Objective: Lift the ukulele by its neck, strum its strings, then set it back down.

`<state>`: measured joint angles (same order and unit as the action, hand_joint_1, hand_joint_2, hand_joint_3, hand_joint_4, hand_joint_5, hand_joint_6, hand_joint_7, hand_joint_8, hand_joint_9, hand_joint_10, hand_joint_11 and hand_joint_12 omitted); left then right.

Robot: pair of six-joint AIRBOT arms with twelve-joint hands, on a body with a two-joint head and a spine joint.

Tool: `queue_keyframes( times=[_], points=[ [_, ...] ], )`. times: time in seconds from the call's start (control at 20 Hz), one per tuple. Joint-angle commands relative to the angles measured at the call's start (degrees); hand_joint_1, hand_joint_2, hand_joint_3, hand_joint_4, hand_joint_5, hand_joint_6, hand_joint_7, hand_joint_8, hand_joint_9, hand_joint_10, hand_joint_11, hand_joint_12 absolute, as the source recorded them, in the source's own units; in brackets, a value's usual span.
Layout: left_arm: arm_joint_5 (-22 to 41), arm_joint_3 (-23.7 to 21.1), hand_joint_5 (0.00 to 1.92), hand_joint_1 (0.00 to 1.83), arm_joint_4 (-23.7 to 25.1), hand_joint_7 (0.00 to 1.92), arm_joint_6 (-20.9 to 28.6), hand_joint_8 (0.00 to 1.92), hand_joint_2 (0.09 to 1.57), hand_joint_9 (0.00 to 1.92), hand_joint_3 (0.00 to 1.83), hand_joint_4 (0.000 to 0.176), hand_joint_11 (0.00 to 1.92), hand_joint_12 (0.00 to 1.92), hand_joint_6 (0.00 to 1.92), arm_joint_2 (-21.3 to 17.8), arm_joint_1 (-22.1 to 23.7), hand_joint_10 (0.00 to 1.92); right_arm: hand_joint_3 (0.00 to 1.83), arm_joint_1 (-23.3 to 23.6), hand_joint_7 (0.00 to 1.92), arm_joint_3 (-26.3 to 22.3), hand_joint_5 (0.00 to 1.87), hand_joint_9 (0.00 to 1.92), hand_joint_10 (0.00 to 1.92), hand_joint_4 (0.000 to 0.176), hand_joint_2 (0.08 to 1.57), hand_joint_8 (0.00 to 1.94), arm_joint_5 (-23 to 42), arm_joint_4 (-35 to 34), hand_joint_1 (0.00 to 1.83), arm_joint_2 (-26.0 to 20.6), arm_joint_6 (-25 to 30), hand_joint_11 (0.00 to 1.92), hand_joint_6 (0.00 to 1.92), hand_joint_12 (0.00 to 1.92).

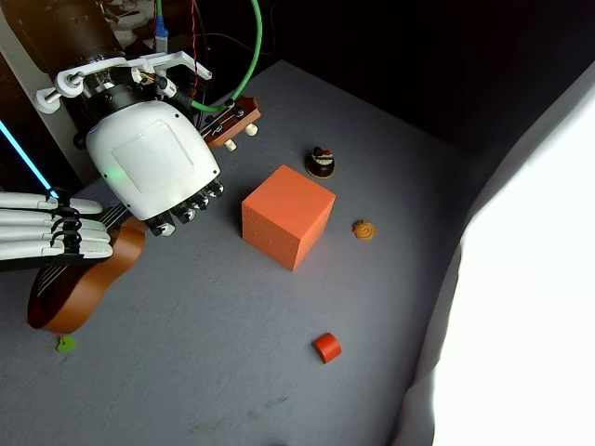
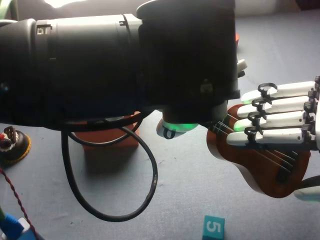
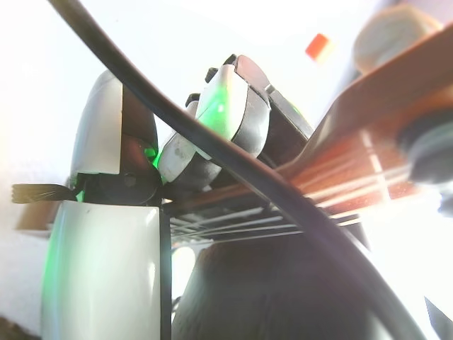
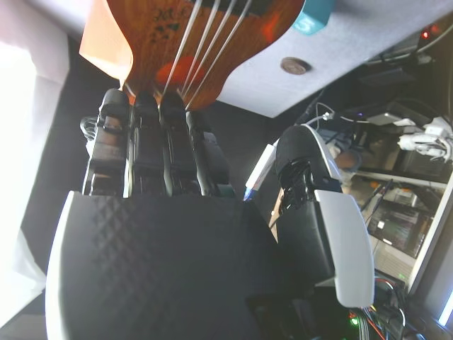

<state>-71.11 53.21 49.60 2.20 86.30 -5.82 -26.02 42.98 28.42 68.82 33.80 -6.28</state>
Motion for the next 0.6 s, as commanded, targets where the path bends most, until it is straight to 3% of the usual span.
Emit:
queue_keyframes(
  times=[0.0, 0.15, 0.35, 0.55],
  points=[
    [1.88, 0.39, 1.26, 1.46, 5.32, 1.34, 0.69, 1.92, 1.20, 1.43, 0.00, 0.166, 1.46, 1.92, 1.92, 0.20, 1.06, 1.92, 0.00, 0.39, 0.15, -0.57, 0.07, 0.09, 0.01, 0.000, 1.35, 0.00, 4.86, -1.61, 0.15, 0.04, -0.03, 0.00, 0.01, 0.13],
    [1.91, 0.39, 1.26, 1.44, 5.49, 1.33, 0.69, 1.92, 1.20, 1.43, 0.00, 0.166, 1.46, 1.92, 1.92, 0.21, 1.09, 1.92, 0.00, 1.18, 0.15, -0.42, 0.06, 0.08, 0.00, 0.000, 1.35, 0.00, 3.90, -1.61, 0.16, -0.34, -0.10, 0.00, 0.00, 0.03],
    [1.91, 0.43, 1.27, 1.48, 5.62, 1.35, 0.69, 1.92, 1.20, 1.44, 0.00, 0.164, 1.48, 1.92, 1.92, 0.23, 1.07, 1.92, 0.00, 2.39, 0.13, 0.98, 0.07, 0.08, 0.00, 0.000, 1.35, 0.00, 0.94, -4.26, 0.12, -0.39, -0.18, 0.00, 0.00, 0.13],
    [2.06, 0.42, 1.26, 1.48, 5.67, 1.36, 0.70, 1.92, 1.19, 1.44, 0.00, 0.164, 1.48, 1.92, 1.92, 0.24, 0.97, 1.92, 0.00, 4.32, 0.14, 2.29, 0.06, 0.08, 0.00, 0.000, 1.36, 0.00, 2.42, -7.27, 0.11, -0.64, -0.17, 0.00, 0.01, 0.06]
  ],
)
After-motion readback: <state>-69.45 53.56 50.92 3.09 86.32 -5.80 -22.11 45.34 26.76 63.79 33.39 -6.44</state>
